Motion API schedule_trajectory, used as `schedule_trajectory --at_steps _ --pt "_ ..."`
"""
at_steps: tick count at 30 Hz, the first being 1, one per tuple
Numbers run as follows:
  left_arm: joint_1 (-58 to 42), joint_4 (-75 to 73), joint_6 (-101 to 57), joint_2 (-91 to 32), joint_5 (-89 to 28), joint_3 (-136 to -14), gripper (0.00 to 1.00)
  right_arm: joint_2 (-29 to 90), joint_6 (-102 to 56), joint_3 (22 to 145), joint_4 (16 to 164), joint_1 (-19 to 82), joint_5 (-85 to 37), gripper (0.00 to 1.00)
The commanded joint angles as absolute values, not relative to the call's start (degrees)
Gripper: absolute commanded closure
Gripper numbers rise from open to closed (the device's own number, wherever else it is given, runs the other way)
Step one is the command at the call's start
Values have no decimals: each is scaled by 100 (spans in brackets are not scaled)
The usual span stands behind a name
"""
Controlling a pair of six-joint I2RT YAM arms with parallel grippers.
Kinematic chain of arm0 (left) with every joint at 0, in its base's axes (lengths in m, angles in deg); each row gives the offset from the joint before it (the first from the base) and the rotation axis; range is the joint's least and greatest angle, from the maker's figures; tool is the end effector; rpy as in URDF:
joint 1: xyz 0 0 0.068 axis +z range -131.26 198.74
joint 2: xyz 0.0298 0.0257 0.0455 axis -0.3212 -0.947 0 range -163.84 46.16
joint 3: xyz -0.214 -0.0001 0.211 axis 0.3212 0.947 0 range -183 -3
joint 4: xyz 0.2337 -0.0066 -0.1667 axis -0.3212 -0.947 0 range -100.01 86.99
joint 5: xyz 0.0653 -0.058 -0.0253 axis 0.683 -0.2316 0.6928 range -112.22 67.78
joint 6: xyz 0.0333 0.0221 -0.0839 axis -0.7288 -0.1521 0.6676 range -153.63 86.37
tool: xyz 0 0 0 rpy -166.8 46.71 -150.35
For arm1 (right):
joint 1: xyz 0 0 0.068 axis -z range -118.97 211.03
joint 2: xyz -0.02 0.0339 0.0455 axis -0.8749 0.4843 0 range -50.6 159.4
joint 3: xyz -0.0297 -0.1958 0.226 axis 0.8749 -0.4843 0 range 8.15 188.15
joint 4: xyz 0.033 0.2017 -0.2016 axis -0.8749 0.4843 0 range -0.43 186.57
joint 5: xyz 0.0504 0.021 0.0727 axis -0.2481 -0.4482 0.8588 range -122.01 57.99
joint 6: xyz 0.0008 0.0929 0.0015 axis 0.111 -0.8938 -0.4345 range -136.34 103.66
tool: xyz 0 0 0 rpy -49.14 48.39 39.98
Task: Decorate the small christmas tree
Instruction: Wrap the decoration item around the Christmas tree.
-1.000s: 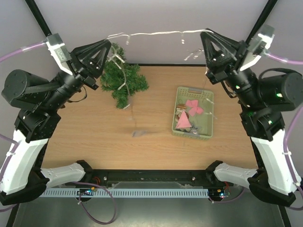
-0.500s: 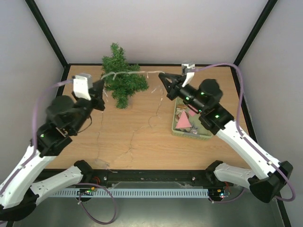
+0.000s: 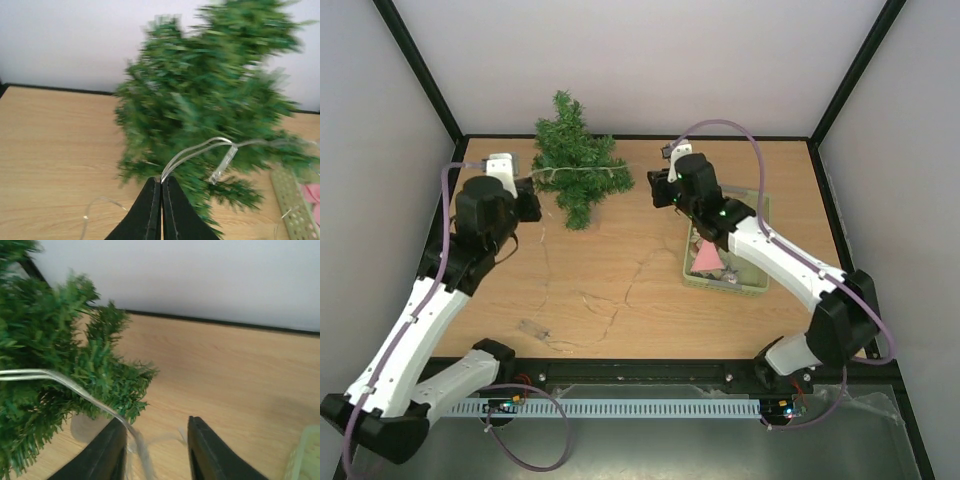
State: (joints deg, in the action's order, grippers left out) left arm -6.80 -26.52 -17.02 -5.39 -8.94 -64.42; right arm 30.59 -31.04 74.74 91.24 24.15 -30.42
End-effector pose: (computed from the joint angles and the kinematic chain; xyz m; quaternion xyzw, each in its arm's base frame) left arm 0.2311 -0.0892 0.4118 -0.0105 0.7840 -0.1359 0.6056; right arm 0.3225 0.2448 0.3478 -0.1621 0.7834 0.2710 0.5353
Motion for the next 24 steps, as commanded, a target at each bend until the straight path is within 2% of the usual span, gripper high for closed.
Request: schedule_trajectory --at_steps 1,5,10,16,18,21,24 --pt "335 -2813 -1470 -721 -2173 -6762 98 3325 -3304 8307 10638 2413 -3440 61" --pt "768 -2968 -1493 -835 -2645 -6794 98 2809 -3555 7777 10992 2263 -2644 47" --pt "1075 -3019 -1558 -919 -2865 -6602 98 2261 -3629 7346 11429 1710 -2493 43" --pt "1647 -2932 -1506 -1089 -3413 -6390 98 2010 -3733 7311 11761 1322 -2833 32" --pt "1745 -2893 -1453 -1092 -3443 -6331 98 2058 -3679 7471 11954 1322 -3393 32" --pt "1807 -2765 -1366 -1084 -3482 -6149 98 2058 -3437 7554 11787 1235 -2799 38" --pt "1843 -2742 -1314 -1096 -3486 -6036 98 2068 -3207 7311 11255 669 -2442 43"
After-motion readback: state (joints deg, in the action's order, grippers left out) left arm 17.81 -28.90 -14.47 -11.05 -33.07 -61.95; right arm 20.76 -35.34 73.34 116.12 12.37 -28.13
